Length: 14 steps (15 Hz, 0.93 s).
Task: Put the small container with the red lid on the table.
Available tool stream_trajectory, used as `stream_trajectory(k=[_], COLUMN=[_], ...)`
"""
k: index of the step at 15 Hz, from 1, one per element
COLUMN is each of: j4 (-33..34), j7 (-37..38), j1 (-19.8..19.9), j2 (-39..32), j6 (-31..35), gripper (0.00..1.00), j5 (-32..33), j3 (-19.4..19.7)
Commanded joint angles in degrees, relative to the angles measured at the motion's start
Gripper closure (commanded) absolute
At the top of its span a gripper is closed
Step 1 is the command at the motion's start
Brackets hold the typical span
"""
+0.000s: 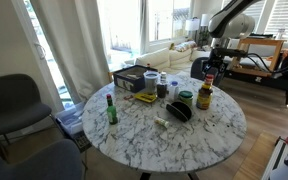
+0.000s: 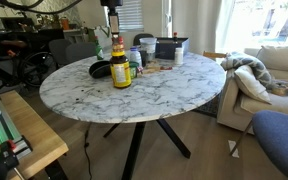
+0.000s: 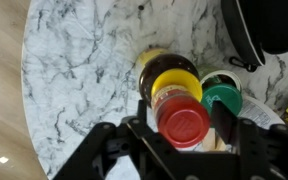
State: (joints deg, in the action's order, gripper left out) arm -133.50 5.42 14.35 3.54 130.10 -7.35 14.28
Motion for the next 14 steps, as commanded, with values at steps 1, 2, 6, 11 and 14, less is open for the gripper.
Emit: stream_trajectory(k=[1,2,6,11,14], j4=[-0.6,-0.6,0.4,4.0,1.3], j7=[-0.5,-0.2,0.5,-2.5,-7.0], j1=[0.0,0.1,0.6,0.4,-2.9], j2=[-0.3,-0.3,1.4,3.2,7.7], j6=[1.5,1.8,2.4,1.0,1.4], gripper=[0.62,0.71,0.75,0.75,0.75], j5=[-0.5,-0.2,0.2,-1.6,-2.0], j3=[0.1,0.1,0.5,1.1,-2.1])
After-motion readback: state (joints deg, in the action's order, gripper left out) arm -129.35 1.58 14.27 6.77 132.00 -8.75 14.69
